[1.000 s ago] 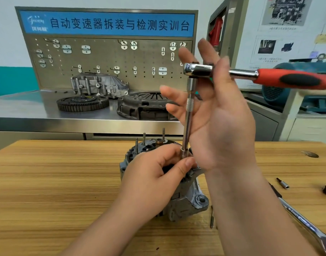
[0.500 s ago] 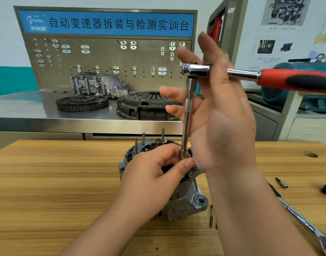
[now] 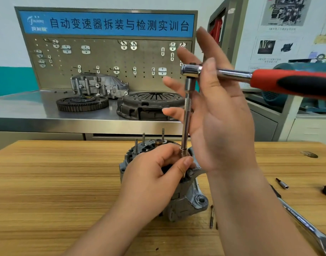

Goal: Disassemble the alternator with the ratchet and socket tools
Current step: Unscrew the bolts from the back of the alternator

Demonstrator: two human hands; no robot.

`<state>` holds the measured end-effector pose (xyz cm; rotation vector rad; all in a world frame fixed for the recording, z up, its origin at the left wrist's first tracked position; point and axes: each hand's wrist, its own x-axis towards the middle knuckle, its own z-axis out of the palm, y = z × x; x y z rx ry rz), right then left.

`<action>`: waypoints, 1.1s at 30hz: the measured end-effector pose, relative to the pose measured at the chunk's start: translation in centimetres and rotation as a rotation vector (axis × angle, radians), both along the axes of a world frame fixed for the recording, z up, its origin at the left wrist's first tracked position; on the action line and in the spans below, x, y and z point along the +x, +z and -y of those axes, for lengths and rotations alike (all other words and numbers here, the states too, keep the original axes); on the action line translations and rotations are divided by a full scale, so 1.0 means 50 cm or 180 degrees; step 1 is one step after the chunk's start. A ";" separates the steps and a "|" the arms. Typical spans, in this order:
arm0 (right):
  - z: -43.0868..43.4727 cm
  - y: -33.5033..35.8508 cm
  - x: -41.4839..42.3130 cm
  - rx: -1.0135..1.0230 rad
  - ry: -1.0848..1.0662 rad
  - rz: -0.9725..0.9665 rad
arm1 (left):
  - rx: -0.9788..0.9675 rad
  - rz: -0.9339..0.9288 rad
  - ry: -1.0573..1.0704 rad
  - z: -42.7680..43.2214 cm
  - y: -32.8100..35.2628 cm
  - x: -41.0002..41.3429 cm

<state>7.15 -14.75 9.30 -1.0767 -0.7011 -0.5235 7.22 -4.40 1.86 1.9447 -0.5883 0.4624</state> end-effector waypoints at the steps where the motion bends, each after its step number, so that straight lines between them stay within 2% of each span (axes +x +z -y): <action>1: 0.002 0.001 0.001 0.0084 0.0222 -0.0138 | 0.0020 0.0041 -0.0026 -0.001 0.000 -0.001; 5: 0.008 0.005 0.004 0.0186 0.0690 -0.0637 | 0.0141 0.0028 -0.0068 0.000 0.002 -0.004; 7: 0.006 0.003 0.005 0.0107 0.0371 -0.0562 | 0.0112 -0.0003 -0.0031 0.002 0.003 -0.003; 10: 0.001 -0.003 0.002 -0.0151 -0.0496 -0.0062 | -0.0052 -0.0107 -0.0019 0.003 0.002 0.000; 12: -0.002 -0.004 0.001 -0.0246 -0.0730 0.0246 | -0.0103 -0.0127 0.0002 0.003 0.002 0.001; 14: -0.005 -0.002 0.000 -0.0197 -0.0439 0.0228 | -0.0054 -0.0063 0.0018 0.003 0.002 -0.001; 19: 0.002 0.002 0.002 0.0036 0.0555 -0.0504 | 0.0045 0.0084 -0.0101 0.000 0.002 -0.005; 22: 0.005 0.001 0.004 0.0079 0.0412 -0.0622 | 0.0162 0.0155 -0.0012 0.002 0.000 -0.005; 27: -0.005 -0.007 0.001 -0.0096 -0.0520 0.0054 | -0.0106 0.0014 0.0039 0.004 -0.001 0.001; 30: -0.004 -0.003 0.002 -0.0016 -0.0191 0.0067 | -0.0065 0.0070 0.0021 0.000 -0.003 0.004; 33: -0.003 0.001 0.003 0.0161 0.0470 -0.0352 | 0.0034 0.0243 -0.0003 -0.002 -0.003 0.001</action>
